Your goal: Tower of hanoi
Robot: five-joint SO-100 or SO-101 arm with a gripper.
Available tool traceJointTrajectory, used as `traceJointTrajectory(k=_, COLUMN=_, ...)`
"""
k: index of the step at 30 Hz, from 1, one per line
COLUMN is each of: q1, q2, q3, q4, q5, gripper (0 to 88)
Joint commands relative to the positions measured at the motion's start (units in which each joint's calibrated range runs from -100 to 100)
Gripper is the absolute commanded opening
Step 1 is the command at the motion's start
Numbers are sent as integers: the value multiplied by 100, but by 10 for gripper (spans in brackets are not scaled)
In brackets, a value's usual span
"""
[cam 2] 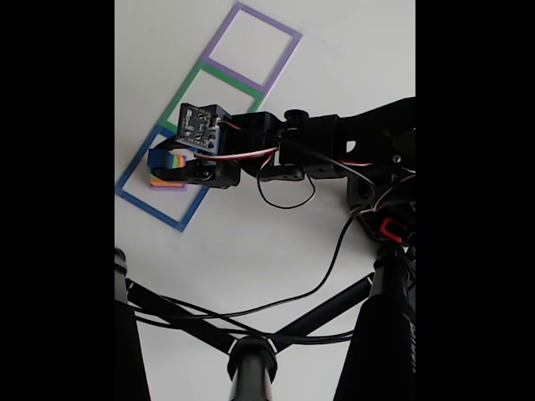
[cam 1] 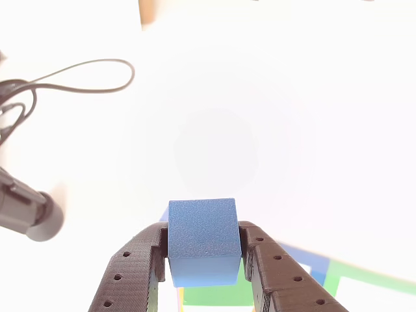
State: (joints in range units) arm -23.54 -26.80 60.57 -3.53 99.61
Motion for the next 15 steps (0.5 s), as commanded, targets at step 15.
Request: traceJointTrajectory(k=15, q1=-24, q2=1312, q3=152, q4=-2125, q5=39, gripper=35)
